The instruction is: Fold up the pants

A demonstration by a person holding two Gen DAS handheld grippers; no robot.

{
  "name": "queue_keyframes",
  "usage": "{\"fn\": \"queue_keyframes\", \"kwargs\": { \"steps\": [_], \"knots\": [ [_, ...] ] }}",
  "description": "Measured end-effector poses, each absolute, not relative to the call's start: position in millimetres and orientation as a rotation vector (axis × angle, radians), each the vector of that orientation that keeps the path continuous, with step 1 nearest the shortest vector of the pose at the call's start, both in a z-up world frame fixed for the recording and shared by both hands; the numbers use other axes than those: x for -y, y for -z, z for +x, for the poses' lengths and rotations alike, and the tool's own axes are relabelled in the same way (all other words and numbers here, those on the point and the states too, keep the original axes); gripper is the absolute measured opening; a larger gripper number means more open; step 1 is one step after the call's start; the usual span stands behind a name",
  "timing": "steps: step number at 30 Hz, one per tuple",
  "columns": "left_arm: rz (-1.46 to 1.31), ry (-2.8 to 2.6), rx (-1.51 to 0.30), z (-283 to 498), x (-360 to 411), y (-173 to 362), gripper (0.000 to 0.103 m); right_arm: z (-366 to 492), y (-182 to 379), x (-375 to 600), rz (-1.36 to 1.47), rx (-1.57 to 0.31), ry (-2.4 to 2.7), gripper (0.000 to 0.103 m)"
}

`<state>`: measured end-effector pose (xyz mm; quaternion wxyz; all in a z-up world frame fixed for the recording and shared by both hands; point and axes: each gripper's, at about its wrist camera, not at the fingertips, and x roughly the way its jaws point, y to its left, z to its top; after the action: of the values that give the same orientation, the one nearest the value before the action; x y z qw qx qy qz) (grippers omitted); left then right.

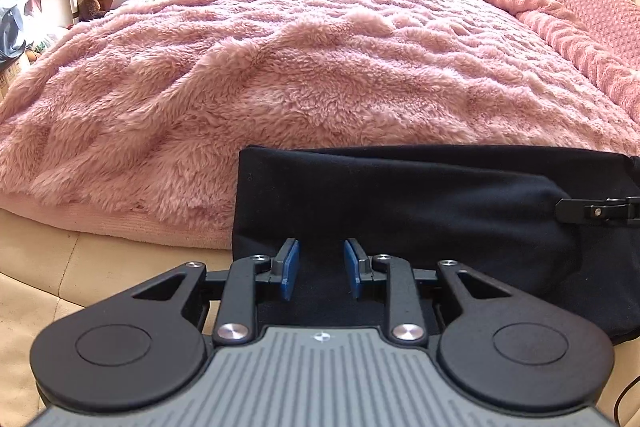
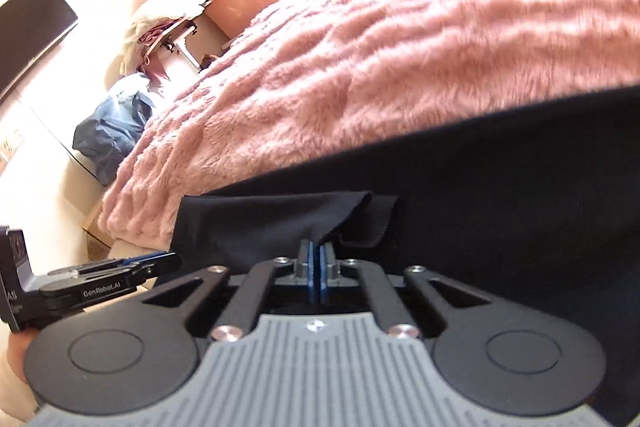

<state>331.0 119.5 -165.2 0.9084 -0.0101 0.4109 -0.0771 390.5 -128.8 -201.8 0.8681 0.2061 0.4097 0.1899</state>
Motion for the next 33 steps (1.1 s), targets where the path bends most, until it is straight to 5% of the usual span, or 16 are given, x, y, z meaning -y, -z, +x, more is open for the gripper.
{"fn": "queue_keyframes", "kwargs": {
  "steps": [7,10,15,19,24,33],
  "knots": [
    [-0.013,0.167,-0.866,330,-114,173,0.034,397,218,139,0.427,-0.932,-0.307,0.006],
    [-0.021,0.166,-0.854,328,-115,173,0.034,394,214,147,0.454,-0.924,-0.323,0.05],
    [-0.05,0.145,-0.836,328,-120,167,0.034,399,229,148,0.512,-0.974,-0.329,0.042],
    [-0.061,0.132,-0.826,326,-126,161,0.035,403,236,140,0.57,-0.989,-0.333,0.003],
    [-0.073,0.105,-0.797,314,-138,147,0.035,395,216,129,0.549,-0.928,-0.328,0.0],
    [-0.145,0.052,-0.75,286,-155,116,0.035,369,79,111,0.337,-0.789,-0.397,0.0]
  ]
}}
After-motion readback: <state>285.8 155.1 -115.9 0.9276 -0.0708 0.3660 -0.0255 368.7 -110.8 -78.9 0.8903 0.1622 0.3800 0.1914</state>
